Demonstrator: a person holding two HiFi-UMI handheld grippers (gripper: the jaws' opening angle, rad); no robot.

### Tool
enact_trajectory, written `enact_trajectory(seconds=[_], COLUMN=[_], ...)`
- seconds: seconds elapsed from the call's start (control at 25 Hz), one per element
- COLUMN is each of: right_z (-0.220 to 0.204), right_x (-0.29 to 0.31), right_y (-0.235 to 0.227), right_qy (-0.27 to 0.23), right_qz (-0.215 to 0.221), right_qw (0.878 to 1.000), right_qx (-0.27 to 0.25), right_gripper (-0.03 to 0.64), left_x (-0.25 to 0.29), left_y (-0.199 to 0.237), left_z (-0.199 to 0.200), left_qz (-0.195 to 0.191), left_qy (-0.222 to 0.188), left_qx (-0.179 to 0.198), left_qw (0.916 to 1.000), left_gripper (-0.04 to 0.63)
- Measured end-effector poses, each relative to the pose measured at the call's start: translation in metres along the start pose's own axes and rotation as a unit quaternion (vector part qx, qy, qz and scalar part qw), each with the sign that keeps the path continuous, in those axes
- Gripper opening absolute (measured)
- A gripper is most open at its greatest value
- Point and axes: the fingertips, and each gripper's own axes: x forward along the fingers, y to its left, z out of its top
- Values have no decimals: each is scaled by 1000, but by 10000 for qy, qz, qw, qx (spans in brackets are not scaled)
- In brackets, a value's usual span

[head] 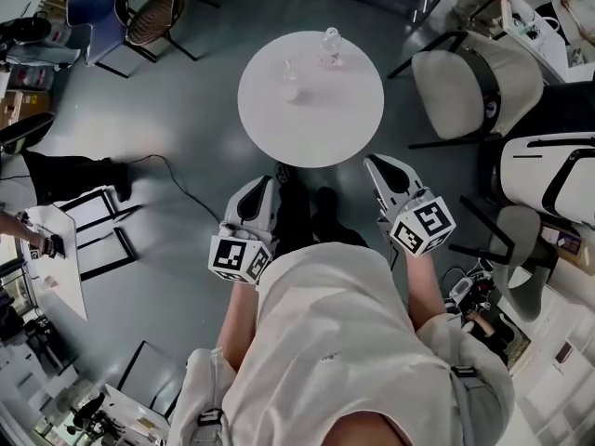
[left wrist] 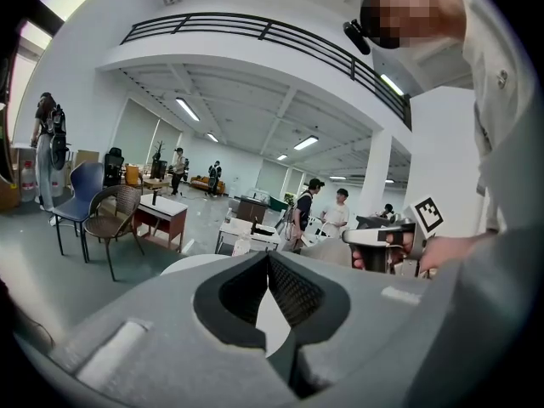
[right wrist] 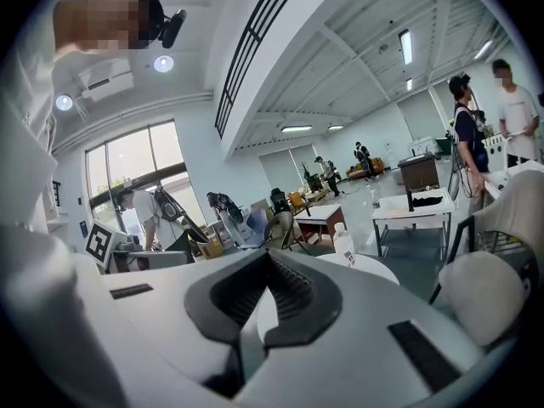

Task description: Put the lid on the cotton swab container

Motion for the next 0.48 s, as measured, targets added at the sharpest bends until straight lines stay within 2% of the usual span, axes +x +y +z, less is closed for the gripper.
enact_trajectory(seconds=[0.48], right_z=[56], right_x=[61], right_y=[1], right_qy=[-177], right_qz=[-315], right_qw=[9985], right_qx=[-401], right_gripper=[6], left_x=[51], left_y=[63], left_z=[48], left_qz=[-533], left_qy=[-184], left_qx=[146], left_qw=[9983], left_gripper=[11])
